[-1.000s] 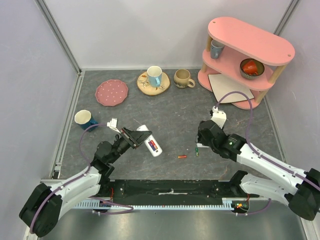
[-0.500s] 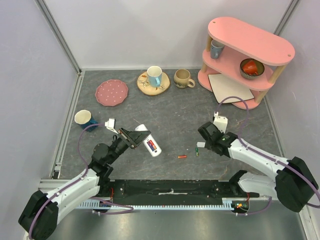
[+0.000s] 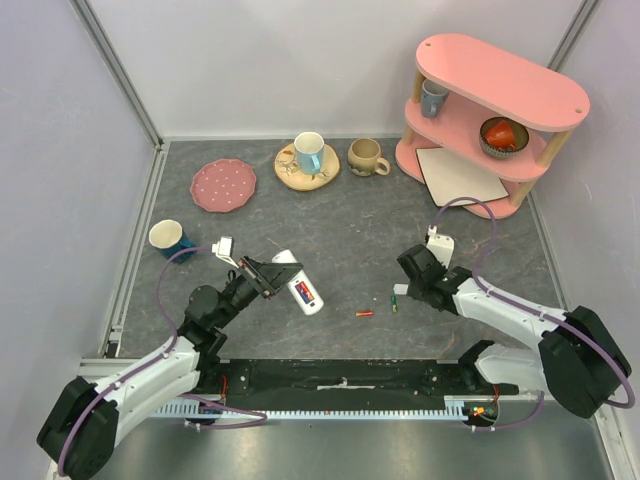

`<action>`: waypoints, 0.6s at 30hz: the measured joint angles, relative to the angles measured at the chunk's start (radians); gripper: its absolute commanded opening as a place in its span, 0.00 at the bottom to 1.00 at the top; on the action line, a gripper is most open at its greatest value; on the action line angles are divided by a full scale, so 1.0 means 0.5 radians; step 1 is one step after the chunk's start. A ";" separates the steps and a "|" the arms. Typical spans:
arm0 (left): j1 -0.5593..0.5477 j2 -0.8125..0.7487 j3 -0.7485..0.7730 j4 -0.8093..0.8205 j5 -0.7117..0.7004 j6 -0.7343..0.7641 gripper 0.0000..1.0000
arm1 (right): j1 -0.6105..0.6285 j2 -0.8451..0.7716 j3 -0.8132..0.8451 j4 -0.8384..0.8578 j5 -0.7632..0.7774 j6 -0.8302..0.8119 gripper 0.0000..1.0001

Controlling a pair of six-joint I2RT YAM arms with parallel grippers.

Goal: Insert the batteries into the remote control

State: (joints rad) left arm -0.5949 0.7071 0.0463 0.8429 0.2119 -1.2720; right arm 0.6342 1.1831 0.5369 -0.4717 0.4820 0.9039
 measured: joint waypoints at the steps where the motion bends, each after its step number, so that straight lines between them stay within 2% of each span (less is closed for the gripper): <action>1: 0.000 0.003 0.000 0.000 0.000 0.000 0.02 | -0.003 0.009 0.000 0.024 -0.007 -0.009 0.40; 18: 0.000 0.083 0.000 -0.001 0.002 0.001 0.02 | -0.053 0.130 -0.012 0.168 -0.079 -0.085 0.28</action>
State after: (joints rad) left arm -0.5949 0.7486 0.0463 0.8425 0.2127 -1.2716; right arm 0.6079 1.2484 0.5308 -0.3878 0.4423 0.8612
